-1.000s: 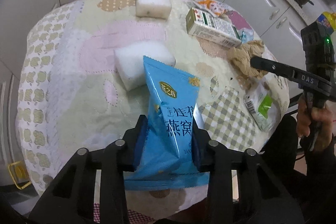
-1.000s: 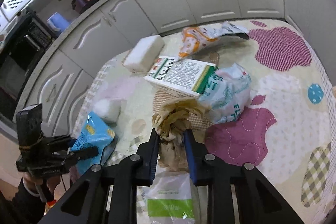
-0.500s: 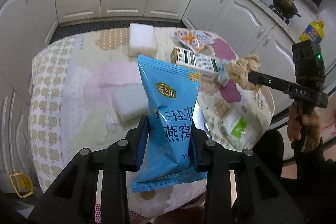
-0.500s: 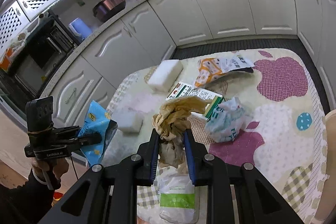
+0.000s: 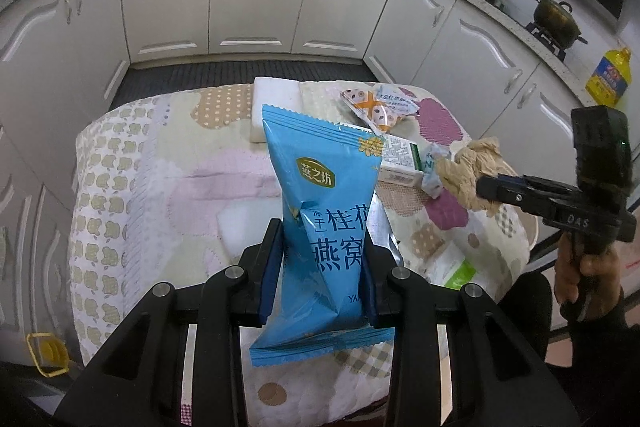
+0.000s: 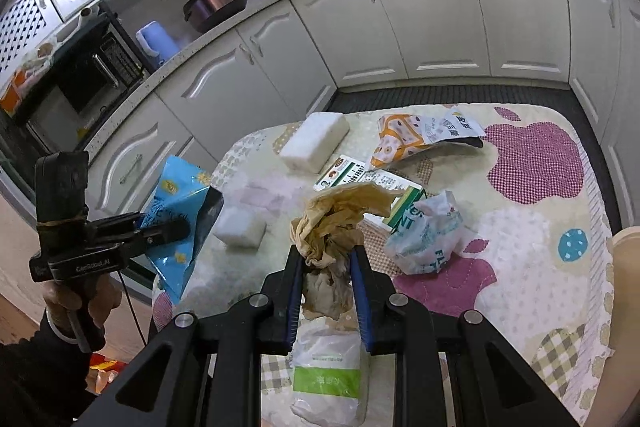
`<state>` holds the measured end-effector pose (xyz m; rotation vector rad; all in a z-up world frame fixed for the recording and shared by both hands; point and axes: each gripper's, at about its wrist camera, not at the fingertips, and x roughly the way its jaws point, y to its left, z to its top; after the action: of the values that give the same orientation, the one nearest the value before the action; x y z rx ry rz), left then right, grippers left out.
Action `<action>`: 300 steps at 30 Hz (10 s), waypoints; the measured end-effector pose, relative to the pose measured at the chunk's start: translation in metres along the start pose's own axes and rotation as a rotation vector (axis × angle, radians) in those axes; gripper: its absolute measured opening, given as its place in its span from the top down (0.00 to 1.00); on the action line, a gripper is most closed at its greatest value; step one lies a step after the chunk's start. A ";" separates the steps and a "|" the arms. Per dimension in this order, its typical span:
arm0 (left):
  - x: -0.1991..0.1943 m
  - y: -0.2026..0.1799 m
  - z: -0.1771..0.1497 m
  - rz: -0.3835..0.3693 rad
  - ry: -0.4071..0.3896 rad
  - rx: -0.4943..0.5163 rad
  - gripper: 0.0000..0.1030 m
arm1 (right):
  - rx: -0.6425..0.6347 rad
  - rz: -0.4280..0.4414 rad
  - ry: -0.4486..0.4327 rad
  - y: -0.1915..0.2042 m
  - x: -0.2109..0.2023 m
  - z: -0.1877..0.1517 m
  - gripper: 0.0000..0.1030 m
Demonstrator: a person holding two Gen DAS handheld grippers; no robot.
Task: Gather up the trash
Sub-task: 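Carry the blue snack bag and brown paper over the beige bucket, then open both tools to drop the snack bag and paper into the bucket, then grasp the white sponge with the left tool while the right tool grasps the plastic bag, then carry the white sponge and plastic bag over the beige bucket, then open both tools to drop the sponge and plastic bag into the bucket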
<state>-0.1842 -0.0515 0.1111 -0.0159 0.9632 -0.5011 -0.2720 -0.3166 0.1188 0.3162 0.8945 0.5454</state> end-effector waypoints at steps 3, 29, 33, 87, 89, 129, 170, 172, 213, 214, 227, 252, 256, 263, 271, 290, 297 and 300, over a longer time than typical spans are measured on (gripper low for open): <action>0.004 -0.001 0.000 0.011 0.003 -0.013 0.70 | 0.002 -0.010 0.001 -0.001 0.000 -0.002 0.78; 0.020 -0.105 0.006 -0.011 0.000 0.084 0.70 | 0.045 -0.110 -0.121 -0.019 -0.077 -0.036 0.78; 0.027 -0.132 0.010 -0.022 0.000 0.123 0.70 | 0.075 -0.155 -0.152 -0.032 -0.099 -0.045 0.78; 0.156 -0.308 0.049 -0.292 0.179 0.140 0.41 | 0.466 -0.536 -0.175 -0.196 -0.184 -0.115 0.47; 0.152 -0.303 0.048 -0.271 0.174 0.137 0.41 | 0.456 -0.533 -0.176 -0.192 -0.181 -0.112 0.47; 0.057 -0.122 0.018 0.052 0.016 0.024 0.41 | 0.191 -0.387 -0.097 -0.067 -0.090 -0.048 0.47; 0.064 0.049 0.002 0.052 0.103 -0.254 0.33 | 0.103 -0.253 0.017 -0.032 0.019 -0.002 0.40; 0.071 0.045 0.006 0.074 0.112 -0.246 0.32 | 0.113 -0.248 0.015 -0.035 0.021 0.000 0.39; 0.040 -0.054 0.003 0.158 0.000 -0.012 0.52 | 0.082 -0.168 -0.096 -0.026 -0.039 -0.020 0.73; 0.040 -0.056 0.003 0.158 -0.002 -0.011 0.52 | 0.082 -0.167 -0.099 -0.025 -0.041 -0.021 0.73; 0.035 -0.093 0.007 0.155 -0.036 0.037 0.52 | 0.081 -0.195 -0.123 -0.030 -0.062 -0.032 0.73; 0.073 -0.223 0.029 0.038 -0.011 0.247 0.52 | 0.206 -0.309 -0.193 -0.095 -0.136 -0.064 0.73; 0.083 -0.242 0.031 -0.001 0.012 0.268 0.52 | 0.238 -0.339 -0.203 -0.110 -0.149 -0.071 0.73; 0.111 -0.284 0.042 -0.111 0.088 0.280 0.52 | 0.315 -0.412 -0.209 -0.149 -0.172 -0.091 0.73; 0.147 -0.335 0.047 -0.161 0.149 0.328 0.51 | 0.406 -0.450 -0.188 -0.192 -0.182 -0.112 0.73; 0.211 -0.371 0.053 -0.210 0.235 0.294 0.43 | 0.523 -0.514 -0.107 -0.251 -0.166 -0.134 0.50; 0.216 -0.364 0.052 -0.222 0.267 0.265 0.40 | 0.548 -0.505 -0.111 -0.251 -0.167 -0.140 0.49; 0.216 -0.363 0.051 -0.223 0.270 0.261 0.40 | 0.556 -0.498 -0.115 -0.252 -0.167 -0.137 0.49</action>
<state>-0.1891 -0.4728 0.0558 0.1849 1.1601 -0.8476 -0.3869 -0.6134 0.0255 0.5974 0.9607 -0.1914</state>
